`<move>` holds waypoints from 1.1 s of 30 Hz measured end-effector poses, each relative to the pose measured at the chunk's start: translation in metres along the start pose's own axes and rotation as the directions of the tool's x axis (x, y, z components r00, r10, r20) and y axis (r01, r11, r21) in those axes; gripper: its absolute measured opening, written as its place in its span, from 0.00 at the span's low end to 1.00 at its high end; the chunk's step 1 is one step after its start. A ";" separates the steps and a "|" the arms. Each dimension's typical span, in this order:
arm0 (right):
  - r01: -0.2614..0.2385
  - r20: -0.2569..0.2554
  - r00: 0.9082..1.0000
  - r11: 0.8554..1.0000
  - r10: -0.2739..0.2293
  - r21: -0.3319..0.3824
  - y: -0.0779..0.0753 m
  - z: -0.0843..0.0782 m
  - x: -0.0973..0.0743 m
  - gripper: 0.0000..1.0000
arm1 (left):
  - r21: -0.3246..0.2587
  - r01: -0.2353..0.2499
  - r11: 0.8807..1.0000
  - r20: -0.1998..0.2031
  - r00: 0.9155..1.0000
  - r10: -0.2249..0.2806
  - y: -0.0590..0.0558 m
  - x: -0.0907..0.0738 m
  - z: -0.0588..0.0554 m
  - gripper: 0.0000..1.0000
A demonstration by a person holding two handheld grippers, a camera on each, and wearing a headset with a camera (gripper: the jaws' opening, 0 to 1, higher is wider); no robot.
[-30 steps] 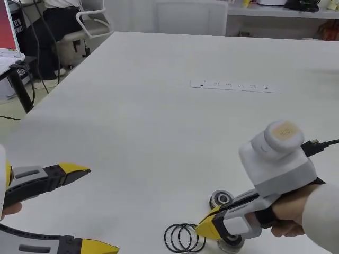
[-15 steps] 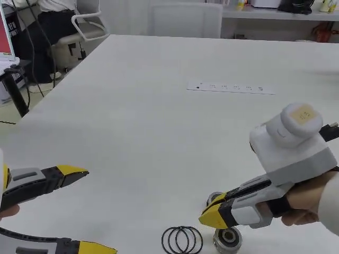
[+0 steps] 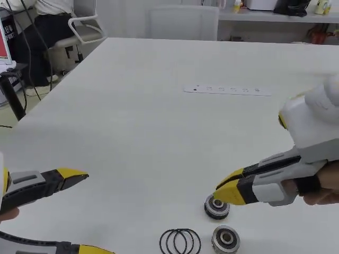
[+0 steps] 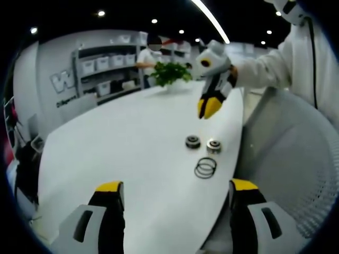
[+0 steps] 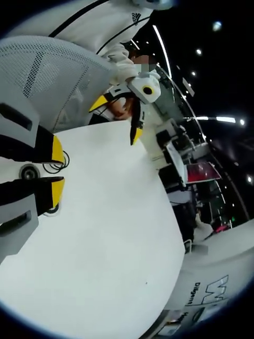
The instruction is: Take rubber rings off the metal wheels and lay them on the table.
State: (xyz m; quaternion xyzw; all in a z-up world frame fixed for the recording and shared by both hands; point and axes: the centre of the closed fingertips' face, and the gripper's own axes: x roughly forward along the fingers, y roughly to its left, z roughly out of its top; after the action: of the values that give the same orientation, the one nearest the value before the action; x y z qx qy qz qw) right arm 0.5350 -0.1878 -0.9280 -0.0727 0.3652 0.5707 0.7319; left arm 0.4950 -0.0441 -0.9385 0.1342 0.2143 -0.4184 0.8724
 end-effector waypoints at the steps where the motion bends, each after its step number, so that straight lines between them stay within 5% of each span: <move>1: 0.004 0.004 1.000 1.000 -0.004 0.001 -0.001 0.001 -0.002 0.07 | 0.000 0.000 1.000 0.001 1.000 0.000 0.000 0.000 0.000 0.82; 14: 0.059 0.113 0.992 0.998 -0.062 0.029 -0.017 0.018 -0.027 0.09 | 0.003 0.000 1.000 -0.001 1.000 0.000 0.001 -0.001 0.001 0.82; 22: 0.061 0.208 0.975 0.992 -0.082 0.108 -0.032 0.020 -0.033 0.11 | 0.004 -0.002 1.000 0.005 1.000 0.002 0.002 -0.002 0.004 0.82; 27: 0.086 0.203 0.973 0.989 -0.109 0.122 -0.044 0.009 -0.026 0.12 | 0.011 -0.001 1.000 0.012 1.000 0.001 0.002 -0.002 0.010 0.83; 33: 0.096 0.127 0.986 0.990 -0.108 0.099 -0.050 -0.014 -0.008 0.14 | 0.003 0.016 1.000 0.033 0.999 -0.016 0.000 -0.003 0.024 0.83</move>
State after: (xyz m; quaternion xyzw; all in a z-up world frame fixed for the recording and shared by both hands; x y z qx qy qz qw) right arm 0.5726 -0.2182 -0.9487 -0.0193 0.3376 0.5186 0.7853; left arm 0.4999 -0.0519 -0.9162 0.1266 0.2006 -0.4276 0.8723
